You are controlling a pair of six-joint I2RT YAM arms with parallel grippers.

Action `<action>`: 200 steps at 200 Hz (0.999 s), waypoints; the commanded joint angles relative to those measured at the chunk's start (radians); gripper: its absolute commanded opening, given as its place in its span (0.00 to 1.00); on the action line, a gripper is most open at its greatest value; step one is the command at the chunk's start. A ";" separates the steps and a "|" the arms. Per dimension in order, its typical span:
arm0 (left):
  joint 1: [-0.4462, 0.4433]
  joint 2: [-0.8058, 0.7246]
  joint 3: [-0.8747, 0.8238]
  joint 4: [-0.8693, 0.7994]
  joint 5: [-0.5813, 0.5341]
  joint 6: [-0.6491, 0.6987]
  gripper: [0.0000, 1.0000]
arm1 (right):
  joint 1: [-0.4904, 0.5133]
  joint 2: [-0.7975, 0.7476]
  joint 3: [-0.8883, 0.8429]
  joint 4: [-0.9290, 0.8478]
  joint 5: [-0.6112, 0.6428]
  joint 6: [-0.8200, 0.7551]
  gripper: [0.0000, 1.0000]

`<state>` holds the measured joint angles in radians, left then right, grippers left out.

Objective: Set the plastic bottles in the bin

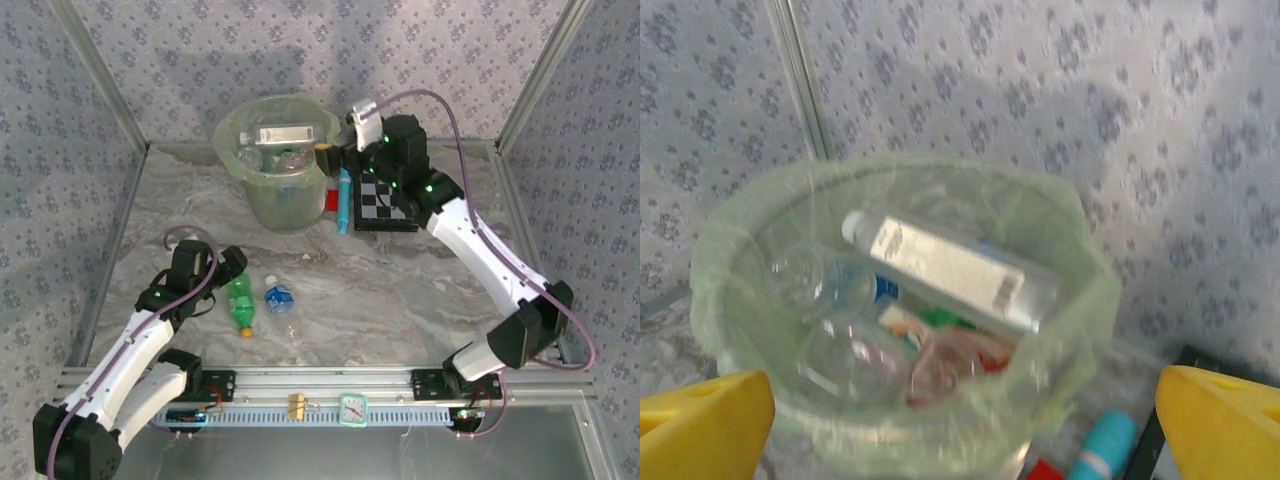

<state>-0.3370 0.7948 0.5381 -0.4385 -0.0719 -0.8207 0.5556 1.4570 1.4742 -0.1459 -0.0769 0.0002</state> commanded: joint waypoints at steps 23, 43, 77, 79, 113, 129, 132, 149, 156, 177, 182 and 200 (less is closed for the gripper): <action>-0.051 0.058 0.033 -0.050 0.015 -0.022 1.00 | -0.004 -0.180 -0.300 0.132 0.083 0.164 1.00; -0.086 0.093 0.025 -0.054 0.004 -0.034 1.00 | -0.005 -0.228 -0.411 0.147 0.109 0.225 1.00; -0.141 0.144 0.011 -0.055 -0.024 -0.053 1.00 | -0.009 -0.273 -0.584 0.204 0.190 0.350 1.00; -0.143 0.146 0.010 -0.055 -0.026 -0.054 1.00 | -0.010 -0.273 -0.591 0.206 0.191 0.357 1.00; -0.183 0.192 -0.003 -0.054 -0.060 -0.058 1.00 | -0.016 -0.277 -0.681 0.241 0.225 0.452 1.00; -0.198 0.212 -0.011 -0.040 -0.082 -0.062 1.00 | -0.020 -0.272 -0.715 0.283 0.233 0.491 1.00; -0.202 0.216 -0.013 -0.037 -0.088 -0.063 1.00 | -0.019 -0.269 -0.719 0.291 0.233 0.497 1.00; -0.212 0.235 -0.026 -0.017 -0.103 -0.076 0.98 | -0.020 -0.252 -0.732 0.319 0.230 0.521 1.00; -0.216 0.242 -0.033 -0.008 -0.106 -0.081 0.98 | -0.022 -0.240 -0.731 0.323 0.224 0.526 1.00; -0.227 0.257 -0.052 0.022 -0.117 -0.096 0.94 | -0.022 -0.206 -0.716 0.325 0.197 0.539 1.00; -0.229 0.262 -0.054 0.026 -0.120 -0.098 0.93 | -0.022 -0.200 -0.712 0.326 0.190 0.542 1.00; -0.237 0.275 -0.059 0.032 -0.135 -0.098 0.88 | -0.022 -0.179 -0.706 0.324 0.172 0.554 1.00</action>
<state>-0.5613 1.0554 0.4820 -0.4335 -0.1658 -0.9024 0.5400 1.2488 0.7467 0.1486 0.1154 0.5102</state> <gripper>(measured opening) 0.906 0.997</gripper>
